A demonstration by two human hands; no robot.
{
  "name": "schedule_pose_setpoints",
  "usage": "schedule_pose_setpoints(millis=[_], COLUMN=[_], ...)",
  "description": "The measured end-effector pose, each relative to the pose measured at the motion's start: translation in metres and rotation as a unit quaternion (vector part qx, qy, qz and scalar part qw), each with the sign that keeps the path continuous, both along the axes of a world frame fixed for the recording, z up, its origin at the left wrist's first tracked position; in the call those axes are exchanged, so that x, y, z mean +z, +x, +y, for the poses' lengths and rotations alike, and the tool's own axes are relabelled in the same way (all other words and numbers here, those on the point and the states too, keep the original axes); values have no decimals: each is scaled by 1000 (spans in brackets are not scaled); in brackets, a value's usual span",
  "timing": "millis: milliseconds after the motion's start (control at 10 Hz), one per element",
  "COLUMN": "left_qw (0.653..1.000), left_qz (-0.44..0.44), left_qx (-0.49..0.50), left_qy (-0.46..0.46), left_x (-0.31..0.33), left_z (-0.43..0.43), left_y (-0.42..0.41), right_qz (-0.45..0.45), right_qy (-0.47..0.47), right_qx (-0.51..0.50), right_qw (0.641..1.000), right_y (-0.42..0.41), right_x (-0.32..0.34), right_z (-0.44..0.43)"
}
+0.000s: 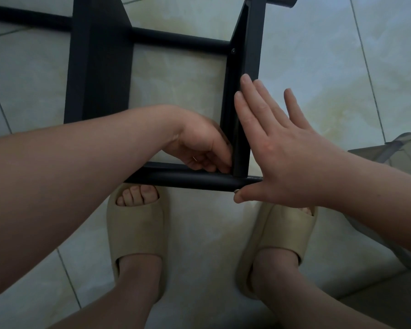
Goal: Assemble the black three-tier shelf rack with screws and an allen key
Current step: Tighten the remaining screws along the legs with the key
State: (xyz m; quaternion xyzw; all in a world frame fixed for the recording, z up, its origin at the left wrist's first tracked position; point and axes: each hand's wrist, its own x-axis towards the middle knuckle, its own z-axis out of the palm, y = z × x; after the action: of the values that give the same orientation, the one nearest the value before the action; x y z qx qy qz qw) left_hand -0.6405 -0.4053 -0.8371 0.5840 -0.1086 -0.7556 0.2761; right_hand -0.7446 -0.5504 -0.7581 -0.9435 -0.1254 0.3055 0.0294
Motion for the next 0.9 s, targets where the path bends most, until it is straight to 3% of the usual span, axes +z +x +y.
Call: schedule_pose_setpoints(millis=[200, 400, 700, 900], left_qw=[999, 1000, 999, 1000], left_qz=[34, 1, 37, 9], left_qx=[28, 19, 23, 13], left_qy=[-29, -11, -22, -15], left_x=[3, -1, 3, 0], left_z=[0, -1, 0, -2], left_y=[4, 0, 5, 0], right_qz=[-1, -2, 1, -2], right_qy=[5, 4, 8, 6], right_qx=[0, 1, -1, -2], right_qw=[1000, 1000, 1000, 1000], right_y=[0, 0, -1, -1], right_x=[-1, -1, -1, -1], right_z=[0, -1, -1, 0])
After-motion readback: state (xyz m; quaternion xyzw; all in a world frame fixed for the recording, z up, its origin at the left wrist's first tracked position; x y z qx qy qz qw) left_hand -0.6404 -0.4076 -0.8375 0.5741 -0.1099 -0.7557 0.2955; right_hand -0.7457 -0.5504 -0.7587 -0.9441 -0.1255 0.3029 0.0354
